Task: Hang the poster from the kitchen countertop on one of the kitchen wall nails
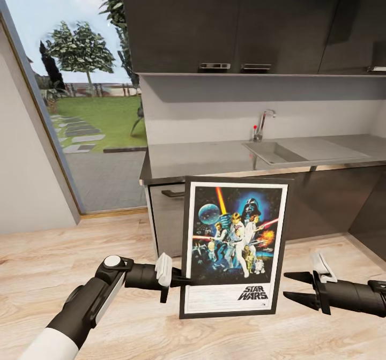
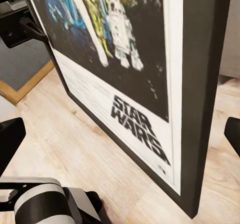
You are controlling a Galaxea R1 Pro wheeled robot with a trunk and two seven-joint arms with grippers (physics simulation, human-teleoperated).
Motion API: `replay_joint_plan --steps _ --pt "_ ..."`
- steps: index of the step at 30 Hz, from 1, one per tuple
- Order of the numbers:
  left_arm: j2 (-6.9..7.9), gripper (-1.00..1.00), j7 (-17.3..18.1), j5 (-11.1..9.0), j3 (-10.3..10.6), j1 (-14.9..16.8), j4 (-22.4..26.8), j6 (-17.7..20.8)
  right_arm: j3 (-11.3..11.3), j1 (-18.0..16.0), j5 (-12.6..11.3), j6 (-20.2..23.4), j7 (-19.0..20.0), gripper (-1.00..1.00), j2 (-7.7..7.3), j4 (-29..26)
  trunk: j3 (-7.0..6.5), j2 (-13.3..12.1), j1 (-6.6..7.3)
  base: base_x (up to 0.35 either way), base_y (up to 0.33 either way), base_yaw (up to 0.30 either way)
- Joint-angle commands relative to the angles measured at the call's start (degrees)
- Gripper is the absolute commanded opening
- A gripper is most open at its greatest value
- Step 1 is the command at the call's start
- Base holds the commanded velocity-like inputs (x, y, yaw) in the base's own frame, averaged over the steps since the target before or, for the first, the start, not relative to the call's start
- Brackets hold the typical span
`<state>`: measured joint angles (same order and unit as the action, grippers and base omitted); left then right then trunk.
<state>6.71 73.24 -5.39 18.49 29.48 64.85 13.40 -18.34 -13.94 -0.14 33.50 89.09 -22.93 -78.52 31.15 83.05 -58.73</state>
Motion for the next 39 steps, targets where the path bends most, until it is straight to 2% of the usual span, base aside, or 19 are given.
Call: replay_joint_plan --steps 1,5,10,15,39 --pt "0.08 -1.00 -0.11 -0.34 0.14 0.05 0.01 0.40 -0.06 -0.04 0.00 0.60 0.21 1.00 -0.01 0.01 0.06 0.03 0.00 0.000 0.000 0.000" --pt "0.35 -1.00 0.04 -0.39 0.14 0.05 0.06 0.40 -0.15 -0.04 0.05 0.60 0.14 1.00 -0.01 0.14 0.06 0.03 0.00 0.000 0.000 0.000" --pt "0.51 -1.00 4.87 -0.30 0.14 0.05 0.02 0.40 -0.20 -0.04 -0.06 -0.87 0.12 1.00 -0.01 0.96 0.06 0.03 0.00 0.000 0.000 0.000" --pt "0.97 -1.00 6.35 -0.27 0.14 0.05 -0.11 0.40 -0.21 -0.04 -0.11 -1.58 0.12 1.00 -0.01 1.13 0.06 0.03 0.00 0.000 0.000 0.000" --pt "1.20 -1.00 6.74 -0.23 0.14 0.05 -0.44 0.40 0.14 -0.04 -0.27 -1.86 0.21 1.00 -0.01 1.18 0.06 0.03 0.00 0.000 0.000 0.000"
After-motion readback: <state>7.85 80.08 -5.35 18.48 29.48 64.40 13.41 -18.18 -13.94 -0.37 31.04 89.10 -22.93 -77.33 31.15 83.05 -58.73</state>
